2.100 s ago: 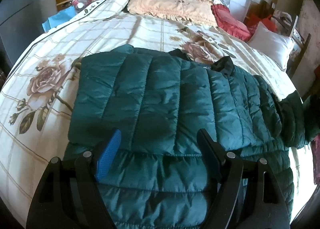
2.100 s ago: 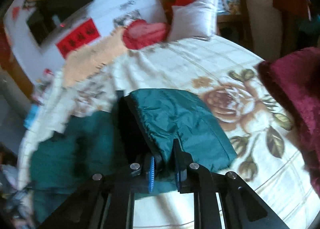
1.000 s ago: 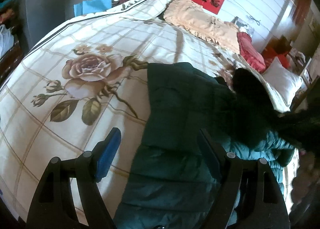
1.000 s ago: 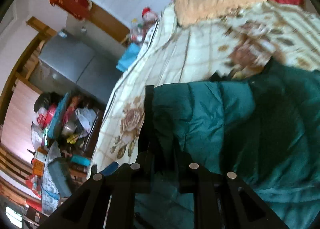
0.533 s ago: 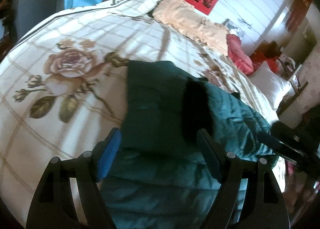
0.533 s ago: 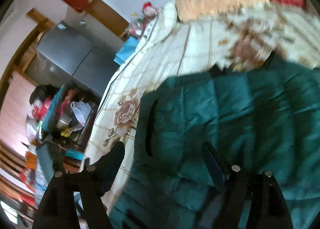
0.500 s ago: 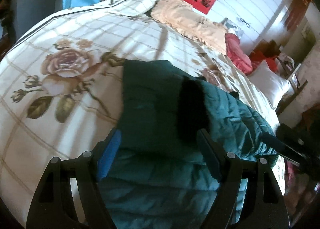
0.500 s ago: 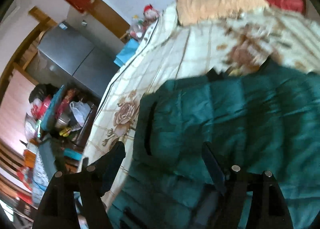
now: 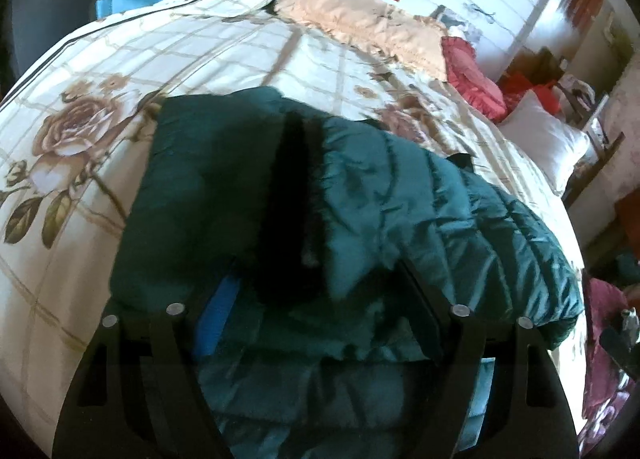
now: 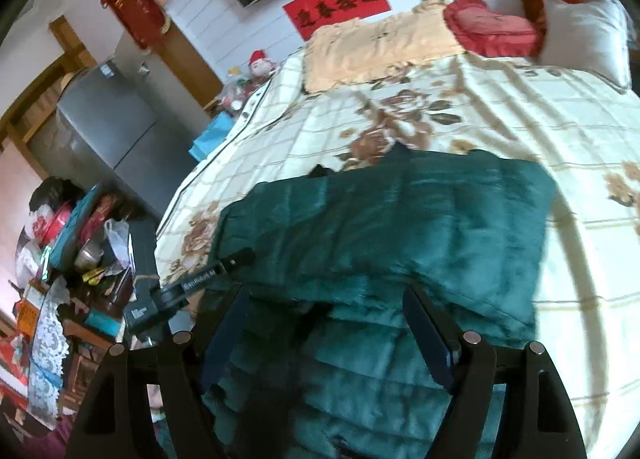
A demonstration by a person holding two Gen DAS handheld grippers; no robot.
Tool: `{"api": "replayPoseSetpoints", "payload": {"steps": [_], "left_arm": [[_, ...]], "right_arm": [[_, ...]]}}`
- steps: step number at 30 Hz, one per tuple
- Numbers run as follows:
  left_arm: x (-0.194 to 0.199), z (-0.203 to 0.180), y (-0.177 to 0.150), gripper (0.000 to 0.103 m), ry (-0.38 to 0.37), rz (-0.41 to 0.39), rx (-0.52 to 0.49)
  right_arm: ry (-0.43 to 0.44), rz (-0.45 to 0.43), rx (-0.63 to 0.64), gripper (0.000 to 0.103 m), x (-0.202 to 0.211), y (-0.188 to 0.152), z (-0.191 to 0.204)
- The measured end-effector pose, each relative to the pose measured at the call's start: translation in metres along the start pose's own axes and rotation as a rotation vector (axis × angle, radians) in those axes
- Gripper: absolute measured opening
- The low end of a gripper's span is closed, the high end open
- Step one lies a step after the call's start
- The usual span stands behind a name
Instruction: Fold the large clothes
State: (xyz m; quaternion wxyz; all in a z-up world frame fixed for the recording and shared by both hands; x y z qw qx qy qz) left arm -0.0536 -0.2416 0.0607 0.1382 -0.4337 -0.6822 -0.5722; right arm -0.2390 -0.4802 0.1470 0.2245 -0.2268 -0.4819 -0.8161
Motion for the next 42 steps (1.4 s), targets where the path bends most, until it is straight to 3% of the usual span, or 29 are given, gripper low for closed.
{"api": "replayPoseSetpoints", "payload": {"steps": [2,4,7,11,15,19,23,27,32,37,42], "left_arm": [[0.001,-0.005,0.002,0.044,0.015,-0.006,-0.028],[0.002,-0.009,0.004,0.028,0.01,-0.015,-0.052],[0.01,-0.011,0.008,0.02,-0.002,-0.04,-0.066],[0.036,-0.005,0.015,0.018,-0.019,-0.098,-0.084],[0.054,0.017,0.023,0.017,0.01,-0.151,-0.074],[0.036,0.038,0.014,0.017,0.055,-0.091,-0.057],[0.028,0.037,0.0,0.017,0.06,-0.066,-0.088],[0.028,0.035,-0.004,0.025,0.021,-0.026,-0.092],[0.047,0.042,0.007,0.041,0.051,-0.063,-0.069],[0.071,0.043,0.024,0.06,0.052,-0.204,-0.033],[0.054,0.024,0.027,0.06,0.065,-0.206,-0.077]], "right_arm": [[-0.02,-0.012,-0.001,0.077,0.006,-0.002,-0.007],[-0.032,-0.02,-0.02,0.077,0.012,-0.003,-0.017],[-0.041,-0.031,-0.06,0.077,0.014,-0.003,-0.028],[-0.059,-0.046,-0.071,0.077,0.011,-0.001,-0.033],[-0.084,-0.069,-0.046,0.077,0.005,0.005,-0.029],[-0.165,-0.066,-0.036,0.077,-0.015,0.008,-0.035],[-0.227,0.01,-0.007,0.077,-0.051,-0.003,-0.043],[-0.405,0.104,0.11,0.07,-0.084,-0.025,-0.059],[-0.377,0.09,0.05,0.07,-0.068,-0.025,-0.076],[-0.324,-0.053,0.032,0.071,-0.028,-0.005,-0.06],[-0.312,-0.065,0.11,0.071,-0.048,0.009,-0.032]]}}
Point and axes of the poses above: each gripper's, at about its wrist camera, not at the fingertips, and x roughly against the way its jaws point, z to its left, y to its top, the point moved 1 cm from there along -x, roughly the way its jaws point, and after that the axes turned 8 degrees about -z, right-handed, at the moved point
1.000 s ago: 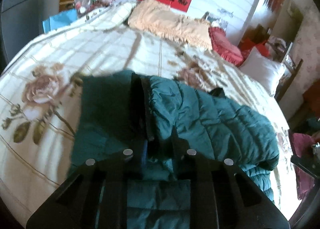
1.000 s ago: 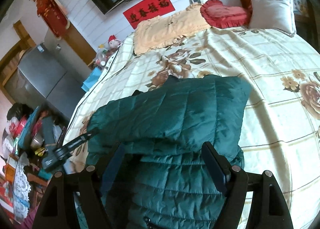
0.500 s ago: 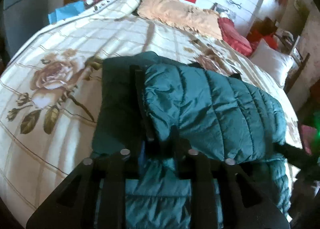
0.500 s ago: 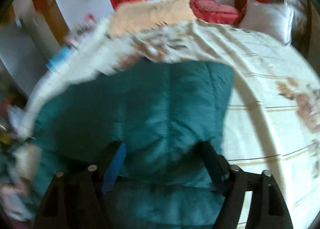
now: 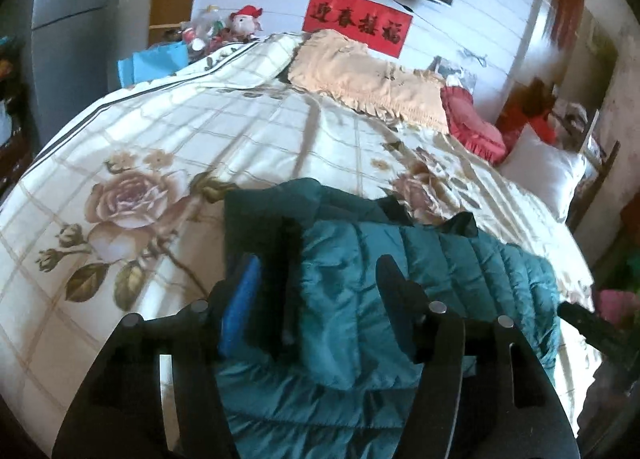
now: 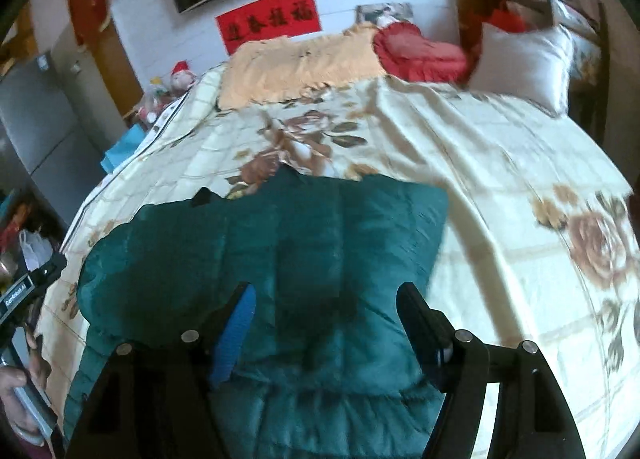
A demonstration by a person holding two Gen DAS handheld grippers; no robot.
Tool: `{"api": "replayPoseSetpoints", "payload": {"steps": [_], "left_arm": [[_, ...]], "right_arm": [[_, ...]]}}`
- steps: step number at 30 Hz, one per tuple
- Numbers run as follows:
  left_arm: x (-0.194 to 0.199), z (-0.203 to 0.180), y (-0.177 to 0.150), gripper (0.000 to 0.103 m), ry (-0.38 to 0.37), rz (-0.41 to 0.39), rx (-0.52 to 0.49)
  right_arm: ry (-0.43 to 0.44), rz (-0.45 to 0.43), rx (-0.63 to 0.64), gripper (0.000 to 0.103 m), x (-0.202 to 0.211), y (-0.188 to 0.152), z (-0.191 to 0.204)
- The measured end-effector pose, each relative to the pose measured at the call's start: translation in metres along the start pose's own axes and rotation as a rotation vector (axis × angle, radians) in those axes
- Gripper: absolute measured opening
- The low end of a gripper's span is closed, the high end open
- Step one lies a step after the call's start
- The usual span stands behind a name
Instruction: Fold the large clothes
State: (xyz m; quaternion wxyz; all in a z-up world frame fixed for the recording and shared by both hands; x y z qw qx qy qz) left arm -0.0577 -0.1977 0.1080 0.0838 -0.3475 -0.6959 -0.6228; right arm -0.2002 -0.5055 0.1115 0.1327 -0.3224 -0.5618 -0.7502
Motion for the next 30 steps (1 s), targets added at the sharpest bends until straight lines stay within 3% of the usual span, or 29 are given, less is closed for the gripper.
{"api": "replayPoseSetpoints", "payload": {"steps": [6,8,13,19,25,30], "left_arm": [[-0.055,-0.021,-0.023,0.06,0.111,0.088,-0.123],[-0.073,-0.017,-0.027,0.063,0.107,0.13,-0.107],[-0.087,-0.012,-0.033,0.072,0.102,0.136,-0.098],[-0.09,-0.016,-0.036,0.072,0.116,0.138,-0.129],[-0.09,-0.016,-0.037,0.072,0.115,0.135,-0.127],[-0.092,-0.015,-0.037,0.072,0.103,0.135,-0.116]], "right_arm": [[-0.073,0.004,0.088,0.071,-0.054,-0.002,0.02],[-0.107,0.025,0.114,0.071,-0.07,-0.001,0.019],[-0.128,0.067,0.087,0.073,-0.098,-0.006,0.007],[-0.141,0.075,0.083,0.076,-0.09,-0.001,0.009],[-0.017,-0.055,0.08,0.076,-0.04,0.013,0.047],[0.022,-0.002,0.205,0.076,-0.059,-0.002,0.096]]}}
Point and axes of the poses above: each gripper's, at about its wrist camera, not at the fingertips, and x roughly against the way its jaws point, z to its left, y to its top, the point moved 1 cm from there along -x, roughly the way its jaws point, and after that the axes turned 8 degrees about -z, right-handed, at the moved point
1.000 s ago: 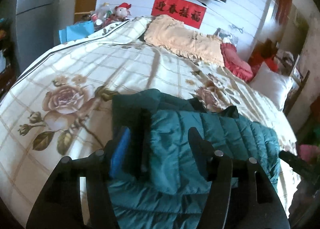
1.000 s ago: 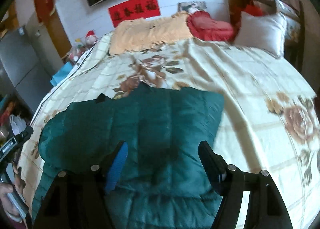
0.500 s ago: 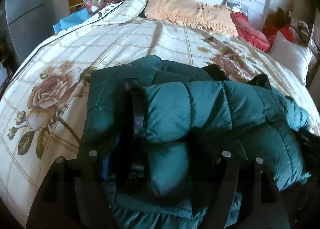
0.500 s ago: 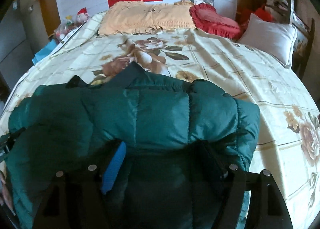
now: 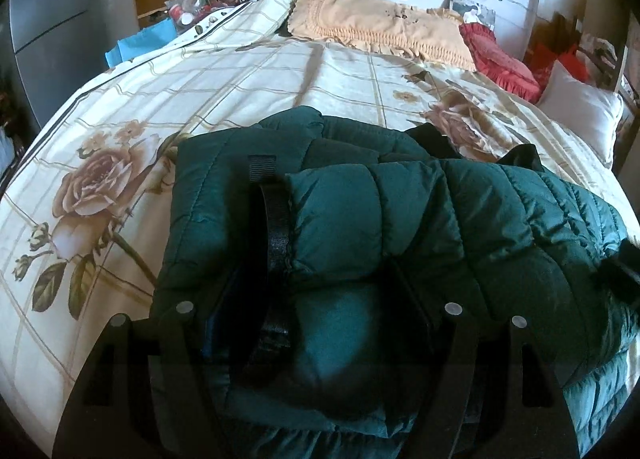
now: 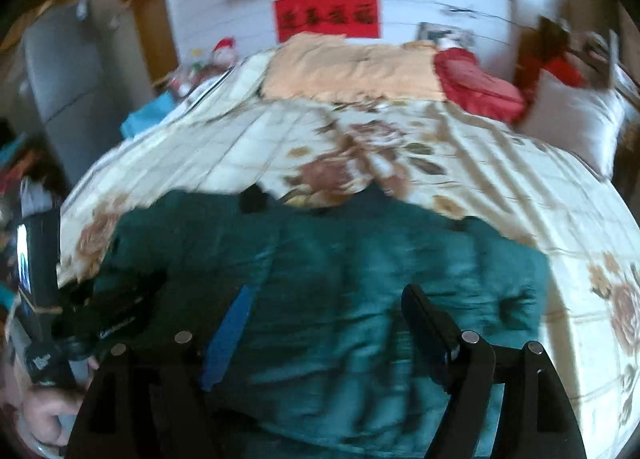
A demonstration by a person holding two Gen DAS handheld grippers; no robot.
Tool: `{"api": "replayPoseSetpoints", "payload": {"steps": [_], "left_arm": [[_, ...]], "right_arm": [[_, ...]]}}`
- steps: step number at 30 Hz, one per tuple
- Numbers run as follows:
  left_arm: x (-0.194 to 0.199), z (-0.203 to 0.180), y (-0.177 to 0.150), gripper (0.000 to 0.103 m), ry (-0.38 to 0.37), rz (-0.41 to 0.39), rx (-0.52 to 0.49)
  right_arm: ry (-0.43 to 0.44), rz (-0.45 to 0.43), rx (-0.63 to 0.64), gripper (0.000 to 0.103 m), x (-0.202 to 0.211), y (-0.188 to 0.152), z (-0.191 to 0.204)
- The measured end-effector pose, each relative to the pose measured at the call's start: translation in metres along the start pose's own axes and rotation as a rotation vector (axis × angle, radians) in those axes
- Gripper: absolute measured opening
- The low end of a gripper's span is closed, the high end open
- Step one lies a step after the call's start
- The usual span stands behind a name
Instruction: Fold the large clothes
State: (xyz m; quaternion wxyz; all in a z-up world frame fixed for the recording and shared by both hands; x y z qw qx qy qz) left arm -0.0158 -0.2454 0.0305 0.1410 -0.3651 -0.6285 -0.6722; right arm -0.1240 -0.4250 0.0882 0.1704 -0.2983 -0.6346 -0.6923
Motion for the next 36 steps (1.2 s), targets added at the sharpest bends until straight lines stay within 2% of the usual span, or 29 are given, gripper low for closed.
{"api": "replayPoseSetpoints", "payload": {"steps": [4,7,10,12,14,16,21,24,29,32,34,36], "left_arm": [[-0.002,0.001,-0.001,0.073,-0.006,-0.003,0.003],[-0.002,0.0,-0.001,0.073,-0.001,-0.008,-0.001],[-0.002,0.0,-0.002,0.073,-0.007,-0.009,0.005],[-0.002,0.001,-0.002,0.073,-0.01,-0.011,0.008],[-0.002,0.001,-0.003,0.074,-0.007,-0.012,0.006],[-0.002,0.002,-0.003,0.074,-0.007,-0.014,0.007],[-0.002,0.002,-0.004,0.075,-0.009,-0.017,0.005],[-0.002,0.001,-0.004,0.078,-0.007,-0.018,0.0],[-0.002,0.001,-0.003,0.078,-0.002,-0.02,-0.003],[-0.002,0.0,-0.004,0.078,0.001,-0.024,-0.004],[-0.002,-0.001,-0.004,0.078,0.004,-0.027,-0.006],[-0.002,-0.002,-0.004,0.078,0.001,-0.027,-0.004]], "right_arm": [[-0.057,0.07,0.046,0.076,-0.03,-0.028,0.011],[-0.043,0.069,0.019,0.078,-0.033,-0.032,0.005],[0.002,0.082,-0.006,0.078,-0.021,-0.023,-0.003],[0.009,0.032,-0.039,0.078,-0.002,-0.018,-0.015],[-0.029,-0.021,-0.05,0.079,0.017,-0.016,-0.031],[-0.081,-0.032,-0.052,0.079,0.024,-0.017,-0.047],[-0.206,0.057,-0.092,0.079,0.003,-0.032,-0.09],[-0.175,0.078,-0.149,0.08,-0.013,-0.044,-0.108],[-0.195,0.085,-0.121,0.081,-0.003,-0.039,-0.103],[-0.183,0.008,-0.137,0.08,0.022,-0.032,-0.101],[-0.165,-0.012,-0.142,0.081,0.032,-0.034,-0.095],[-0.16,0.039,-0.107,0.081,0.022,-0.044,-0.087]]}}
Point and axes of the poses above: each gripper's, at about its wrist camera, not at the fingertips, and x roughly against the way its jaws point, z to its left, y to its top, the point moved 1 cm from there along -x, roughly the way its jaws point, and after that the axes turned 8 degrees about -z, right-handed, at the moved point
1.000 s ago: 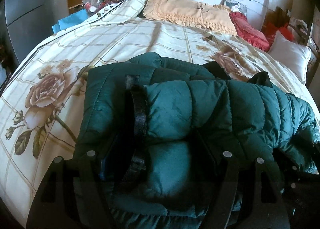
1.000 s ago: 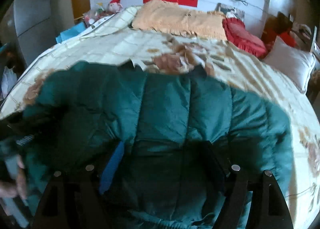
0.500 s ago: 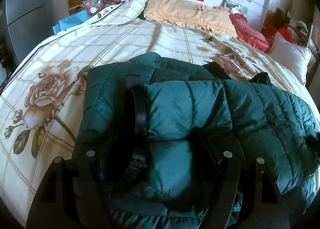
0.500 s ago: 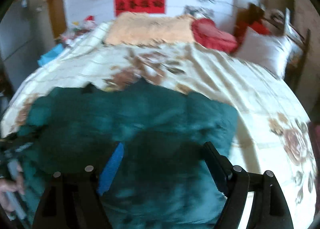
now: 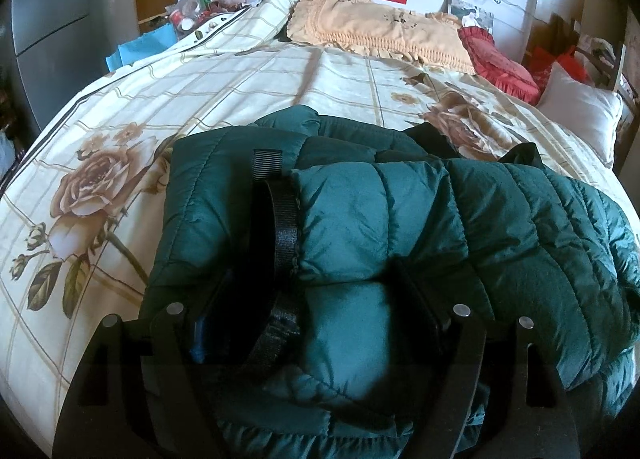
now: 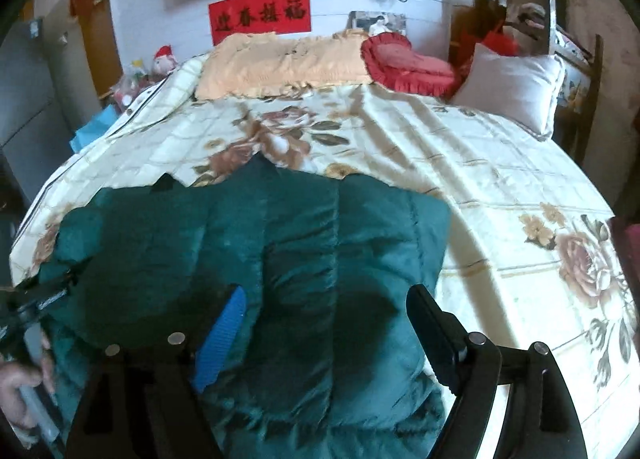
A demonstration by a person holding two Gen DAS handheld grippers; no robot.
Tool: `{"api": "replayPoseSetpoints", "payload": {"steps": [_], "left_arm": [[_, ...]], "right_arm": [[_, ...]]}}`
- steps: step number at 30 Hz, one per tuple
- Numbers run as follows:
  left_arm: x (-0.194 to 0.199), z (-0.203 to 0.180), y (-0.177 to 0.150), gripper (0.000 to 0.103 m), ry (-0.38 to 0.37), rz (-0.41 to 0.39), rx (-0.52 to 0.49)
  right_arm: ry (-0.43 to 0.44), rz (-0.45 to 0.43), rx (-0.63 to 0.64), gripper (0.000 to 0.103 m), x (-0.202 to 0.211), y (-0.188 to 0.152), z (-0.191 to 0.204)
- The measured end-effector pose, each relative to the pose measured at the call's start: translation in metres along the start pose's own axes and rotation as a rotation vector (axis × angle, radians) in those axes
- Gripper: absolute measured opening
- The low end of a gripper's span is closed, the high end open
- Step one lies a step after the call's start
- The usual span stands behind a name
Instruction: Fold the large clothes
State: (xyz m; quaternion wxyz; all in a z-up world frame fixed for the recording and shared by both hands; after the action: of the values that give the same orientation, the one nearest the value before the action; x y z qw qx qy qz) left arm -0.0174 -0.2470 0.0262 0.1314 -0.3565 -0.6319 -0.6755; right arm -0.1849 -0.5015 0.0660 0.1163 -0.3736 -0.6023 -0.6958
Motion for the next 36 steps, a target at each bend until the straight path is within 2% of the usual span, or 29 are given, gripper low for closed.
{"api": "replayPoseSetpoints", "payload": {"steps": [2,5,9,12,18,29,36], "left_arm": [[0.0,-0.001,0.0,0.08,-0.005,-0.003,0.001],[0.002,0.0,0.0,0.08,-0.011,-0.001,0.004],[0.016,0.007,0.002,0.08,-0.024,0.029,0.024],[0.033,0.014,0.0,0.08,-0.021,0.026,0.035],[0.074,0.022,-0.01,0.08,-0.017,0.004,-0.009],[0.141,0.054,-0.048,0.08,-0.017,-0.011,-0.037],[0.168,0.078,-0.081,0.08,-0.009,0.015,-0.005]], "right_arm": [[-0.047,0.039,0.069,0.085,-0.017,-0.013,0.008],[-0.055,0.036,0.074,0.086,-0.018,-0.011,0.01],[0.004,0.003,0.029,0.086,0.013,-0.006,0.005],[-0.001,-0.029,0.061,0.086,0.041,-0.009,0.006],[0.045,-0.03,0.033,0.086,0.073,-0.024,0.006],[0.09,0.029,-0.008,0.086,0.109,-0.07,-0.002],[0.09,0.069,-0.01,0.086,0.125,-0.104,-0.008]]}}
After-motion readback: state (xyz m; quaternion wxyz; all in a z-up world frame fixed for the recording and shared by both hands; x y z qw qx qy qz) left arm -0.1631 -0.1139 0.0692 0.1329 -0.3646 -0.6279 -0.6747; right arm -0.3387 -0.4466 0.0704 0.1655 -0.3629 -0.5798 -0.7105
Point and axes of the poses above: each gripper's, at about its wrist camera, not at the fingertips, and x roughly against the way its jaws point, z to its left, y to its top, the point moved 1 cm from there along -x, roughly the way its jaws point, and after that the axes turned 8 degrees about -z, right-handed, at the moved point
